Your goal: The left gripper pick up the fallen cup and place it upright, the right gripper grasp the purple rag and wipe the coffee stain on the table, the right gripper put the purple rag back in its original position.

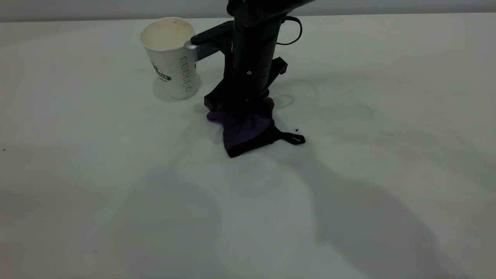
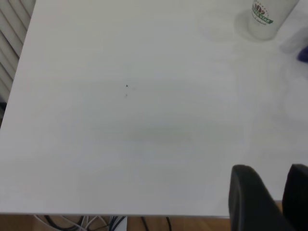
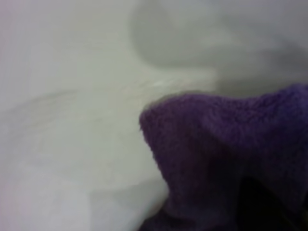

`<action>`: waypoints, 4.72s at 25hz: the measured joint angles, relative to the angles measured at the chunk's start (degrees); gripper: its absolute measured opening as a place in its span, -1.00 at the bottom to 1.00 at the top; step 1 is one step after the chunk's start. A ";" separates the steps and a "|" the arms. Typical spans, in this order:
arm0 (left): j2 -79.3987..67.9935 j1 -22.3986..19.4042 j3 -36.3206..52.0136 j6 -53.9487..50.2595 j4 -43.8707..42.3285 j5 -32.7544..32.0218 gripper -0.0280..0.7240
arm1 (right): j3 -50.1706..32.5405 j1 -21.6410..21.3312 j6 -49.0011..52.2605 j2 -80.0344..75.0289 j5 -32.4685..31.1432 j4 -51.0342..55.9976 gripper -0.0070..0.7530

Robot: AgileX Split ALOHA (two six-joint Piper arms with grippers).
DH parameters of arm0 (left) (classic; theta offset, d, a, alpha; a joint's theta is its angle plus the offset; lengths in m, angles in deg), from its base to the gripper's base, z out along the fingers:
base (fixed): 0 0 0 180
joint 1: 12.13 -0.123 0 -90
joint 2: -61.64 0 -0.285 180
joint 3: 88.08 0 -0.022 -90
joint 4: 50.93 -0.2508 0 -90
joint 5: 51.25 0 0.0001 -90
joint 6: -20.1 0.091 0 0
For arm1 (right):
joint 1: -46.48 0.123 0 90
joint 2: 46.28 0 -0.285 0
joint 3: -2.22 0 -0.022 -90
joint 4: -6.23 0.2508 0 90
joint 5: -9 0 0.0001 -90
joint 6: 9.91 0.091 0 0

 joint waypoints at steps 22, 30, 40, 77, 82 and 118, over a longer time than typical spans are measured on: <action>0.00 0.00 0.00 0.00 0.00 0.00 -0.29 | 1.41 -25.44 9.07 -0.39 -12.38 -5.53 -0.83; 0.00 0.00 0.00 0.00 0.00 0.00 -0.29 | 2.08 -30.99 6.18 0.44 -17.45 -5.49 -0.17; 0.00 0.00 0.00 0.00 0.00 0.00 -0.29 | 11.72 -31.05 -4.69 11.67 -30.81 -0.19 0.93; 0.00 0.00 0.00 0.00 0.00 0.00 -0.29 | -82.50 -30.20 -4.47 133.21 -31.32 1.91 0.84; 0.00 0.00 0.00 0.00 0.00 0.00 -0.29 | -89.30 -30.20 -4.29 140.28 -28.19 2.20 0.82; 0.00 0.00 0.00 0.00 0.00 0.00 -0.29 | -90.71 -35.34 -3.99 156.89 -27.11 2.83 0.09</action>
